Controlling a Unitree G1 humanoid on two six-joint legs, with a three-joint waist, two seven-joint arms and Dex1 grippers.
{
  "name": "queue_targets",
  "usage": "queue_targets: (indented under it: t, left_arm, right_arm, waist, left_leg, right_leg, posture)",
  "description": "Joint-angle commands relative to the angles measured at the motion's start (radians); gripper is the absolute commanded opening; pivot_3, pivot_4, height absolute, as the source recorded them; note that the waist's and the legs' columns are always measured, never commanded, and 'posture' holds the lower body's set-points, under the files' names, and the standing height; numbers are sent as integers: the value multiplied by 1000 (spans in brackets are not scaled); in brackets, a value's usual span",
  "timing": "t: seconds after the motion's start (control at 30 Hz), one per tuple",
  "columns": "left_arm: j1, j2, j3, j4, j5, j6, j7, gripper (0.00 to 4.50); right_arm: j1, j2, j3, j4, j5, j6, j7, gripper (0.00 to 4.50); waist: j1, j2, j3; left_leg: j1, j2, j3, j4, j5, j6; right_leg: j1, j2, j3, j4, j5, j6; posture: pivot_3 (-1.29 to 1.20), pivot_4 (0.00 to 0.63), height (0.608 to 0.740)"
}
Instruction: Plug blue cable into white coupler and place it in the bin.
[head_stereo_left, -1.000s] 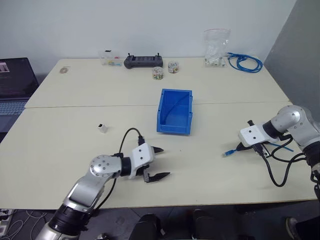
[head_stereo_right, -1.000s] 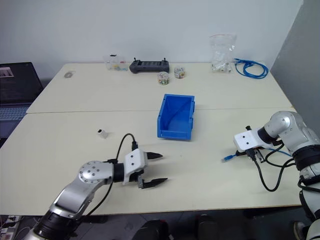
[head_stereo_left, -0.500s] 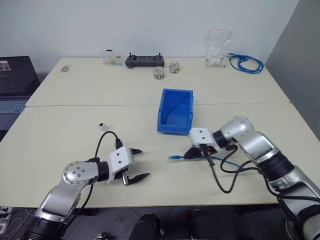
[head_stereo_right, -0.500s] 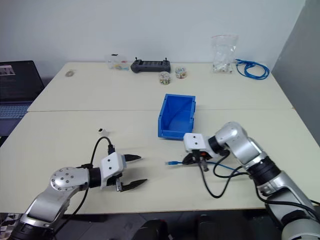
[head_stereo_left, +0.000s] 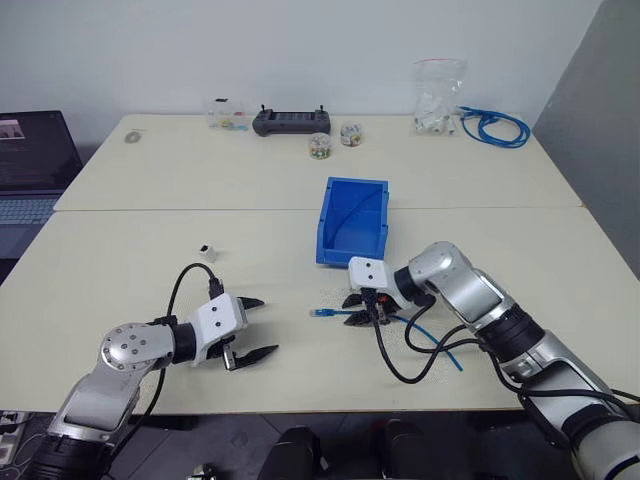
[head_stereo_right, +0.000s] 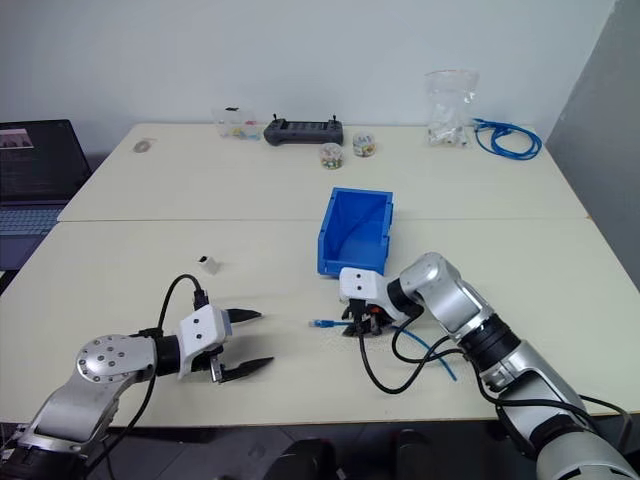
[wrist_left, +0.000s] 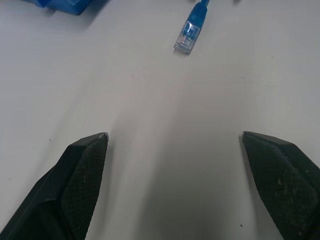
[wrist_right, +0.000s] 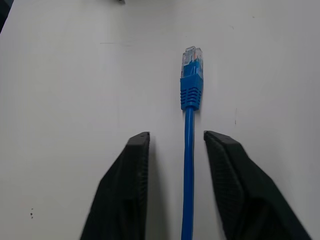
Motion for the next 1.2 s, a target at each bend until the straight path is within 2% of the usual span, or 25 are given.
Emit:
queue_targets:
  t: [0.03, 0.07, 0.2, 0.47, 0.67, 0.8, 0.83, 1.03, 1.2]
  left_arm:
    - [-31, -15, -12, -3, -1, -18, -1, 4500]
    - [-40, -21, -18, -2, -4, -13, -1, 4500]
    - [-81, -50, -55, 4, 3, -5, -2, 4500]
    - [-182, -112, -156, 109, 62, -65, -15, 4500]
    - [-260, -154, -205, 234, 93, -101, -38, 4500]
    - [-294, -147, -239, 273, 114, -95, -80, 4500]
    - [-304, -138, -252, 283, 129, -94, -90, 4200]
    - [-336, -102, -308, 312, 194, -99, -124, 3484]
    - [-358, -97, -354, 313, 240, -78, -123, 2526]
  right_arm:
    - [-10, -27, -54, -79, 46, 51, 24, 2958]
    - [-1, -43, -77, -119, 72, 63, 34, 3358]
    - [66, -95, -184, -283, 166, 93, 19, 4385]
    - [315, -196, -323, -554, 300, 238, -72, 4385]
    - [418, -217, -389, -655, 376, 333, -161, 4385]
    - [463, -237, -417, -707, 426, 370, -191, 4385]
    - [471, -240, -420, -717, 438, 376, -197, 4419]
    - [482, -247, -436, -745, 495, 397, -235, 4419]
    - [496, -254, -469, -770, 553, 421, -265, 4419]
  waist:
    - [-1, 0, 0]
    - [0, 0, 0]
    - [-1, 0, 0]
    - [0, 0, 0]
    - [-1, 0, -1]
    - [0, -1, -1]
    - [1, -1, -1]
    - [-1, 0, -5]
    - [-1, 1, -12]
  left_leg:
    - [0, 0, 0, 0, 0, 0]
    - [0, 0, 0, 0, 0, 0]
    - [-1, 0, -1, 0, 0, 0]
    - [-1, 0, -1, 0, 0, 0]
    - [0, 0, -1, 0, 0, 0]
    - [0, -1, -1, 1, 0, 0]
    - [0, -1, -1, 1, 0, 0]
    - [1, -1, -1, 0, 0, 0]
    - [2, -1, -1, 0, 0, 0]
  right_leg:
    - [0, 0, 0, 0, 0, 0]
    - [0, 0, 0, 0, 0, 0]
    - [0, 0, 0, 0, 0, 0]
    - [1, 0, -1, 0, 0, 0]
    - [1, 0, -1, 0, 0, 0]
    - [2, 0, -1, 0, 0, 1]
    - [2, 0, -1, 0, 0, 1]
    - [3, 0, 0, 0, 0, 1]
    - [4, 0, 0, 0, -2, 5]
  posture:
    - [0, 150, 740]
    - [0, 150, 740]
    - [0, 150, 740]
    - [0, 150, 740]
    - [0, 150, 740]
    - [0, 150, 740]
    - [0, 150, 740]
    - [0, 150, 740]
    - [0, 150, 740]
